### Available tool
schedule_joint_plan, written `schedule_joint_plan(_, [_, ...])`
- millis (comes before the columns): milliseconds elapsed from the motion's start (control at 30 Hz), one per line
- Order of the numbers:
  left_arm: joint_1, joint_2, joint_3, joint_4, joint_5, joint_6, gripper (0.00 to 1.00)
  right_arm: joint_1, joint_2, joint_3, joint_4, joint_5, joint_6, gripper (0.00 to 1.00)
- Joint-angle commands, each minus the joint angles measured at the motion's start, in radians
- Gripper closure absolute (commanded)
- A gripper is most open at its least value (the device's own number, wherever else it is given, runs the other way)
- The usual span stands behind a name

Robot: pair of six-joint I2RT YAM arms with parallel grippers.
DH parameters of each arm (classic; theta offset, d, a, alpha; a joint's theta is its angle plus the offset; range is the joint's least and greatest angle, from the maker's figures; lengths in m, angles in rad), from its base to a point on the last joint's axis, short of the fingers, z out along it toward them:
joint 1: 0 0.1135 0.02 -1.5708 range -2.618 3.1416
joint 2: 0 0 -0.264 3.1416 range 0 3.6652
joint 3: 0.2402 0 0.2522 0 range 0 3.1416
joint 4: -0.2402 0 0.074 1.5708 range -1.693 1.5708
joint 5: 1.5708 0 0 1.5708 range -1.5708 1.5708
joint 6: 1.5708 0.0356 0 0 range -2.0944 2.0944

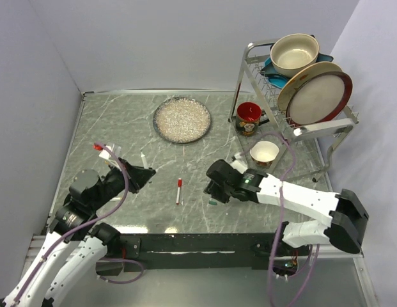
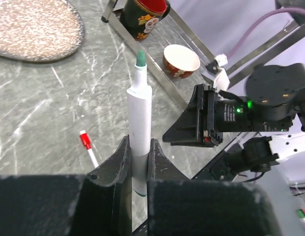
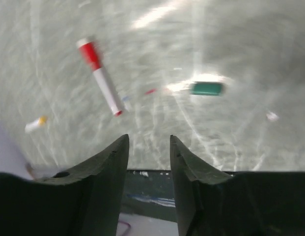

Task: Insert the pens into the pen caps

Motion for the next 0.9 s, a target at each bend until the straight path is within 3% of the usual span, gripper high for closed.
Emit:
schedule_joint_plan(0, [-0.001, -0.056, -0.015, -0.019, -0.046, 0.044, 0.99, -0.013, -0.002, -0.015, -0.086, 0.105, 0.410, 0.51])
schedule_joint_plan(167, [-0.001, -0.087, -0.021, -0.017, -0.046, 0.041, 0.99, -0.013, 0.069, -0.022, -0.138, 0.065, 0.628, 0.51])
schedule_joint_plan(500, [-0.006, -0.095, -0.023, -0.017, -0.040, 0.036, 0.99, -0.022, 0.127, -0.029, -0.171, 0.058, 0.848, 0.47])
schedule_joint_plan(867, [-0.014, -0.113, -0.023, -0.019, -0.045, 0.034, 0.99, -0.022, 0.215, 0.051, -0.196, 0.022, 0.848, 0.48])
